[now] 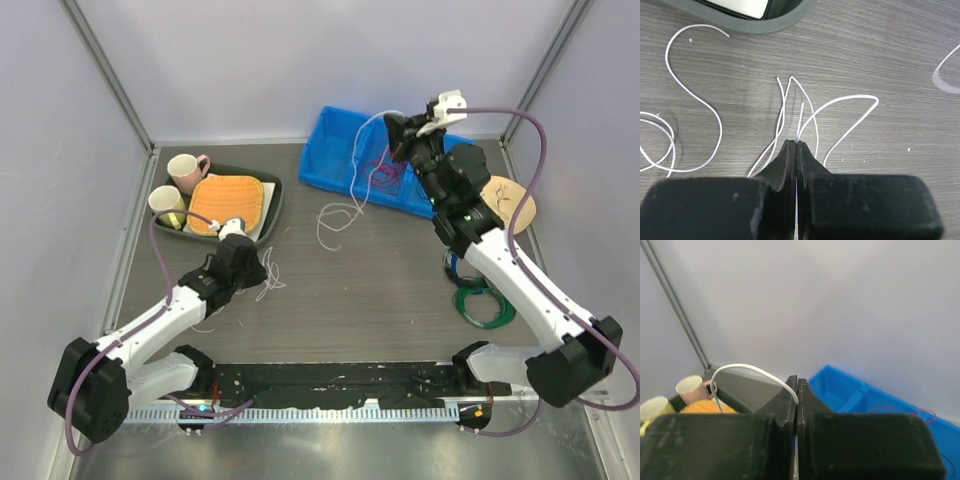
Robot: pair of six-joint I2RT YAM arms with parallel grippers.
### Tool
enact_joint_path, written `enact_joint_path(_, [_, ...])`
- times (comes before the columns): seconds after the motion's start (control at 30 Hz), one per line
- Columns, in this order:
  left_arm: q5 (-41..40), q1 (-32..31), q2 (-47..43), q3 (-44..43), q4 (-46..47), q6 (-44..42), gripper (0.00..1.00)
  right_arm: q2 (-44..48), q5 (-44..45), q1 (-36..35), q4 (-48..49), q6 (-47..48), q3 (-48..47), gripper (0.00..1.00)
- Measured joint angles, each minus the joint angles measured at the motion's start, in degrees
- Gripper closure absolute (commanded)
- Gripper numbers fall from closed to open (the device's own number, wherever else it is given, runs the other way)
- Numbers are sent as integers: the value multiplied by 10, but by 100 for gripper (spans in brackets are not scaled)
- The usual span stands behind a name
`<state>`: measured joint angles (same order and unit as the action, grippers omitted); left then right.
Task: Untangle the cables
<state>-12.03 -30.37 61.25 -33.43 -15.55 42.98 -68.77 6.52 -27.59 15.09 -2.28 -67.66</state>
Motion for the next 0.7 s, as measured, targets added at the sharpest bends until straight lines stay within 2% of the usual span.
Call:
enact_joint_path(0.3, [-5,0,-43,28,6,0,100,-186,-3,0,141,-20,-138,99])
enact_joint_path(0.57, [-4,0,-78,40,17,0,100,-387,4,0,164,-33,-325,99])
enact_joint_path(0.7, [-4,0,-90,45,19,0,100,-441,7,0,161,-56,-386,99])
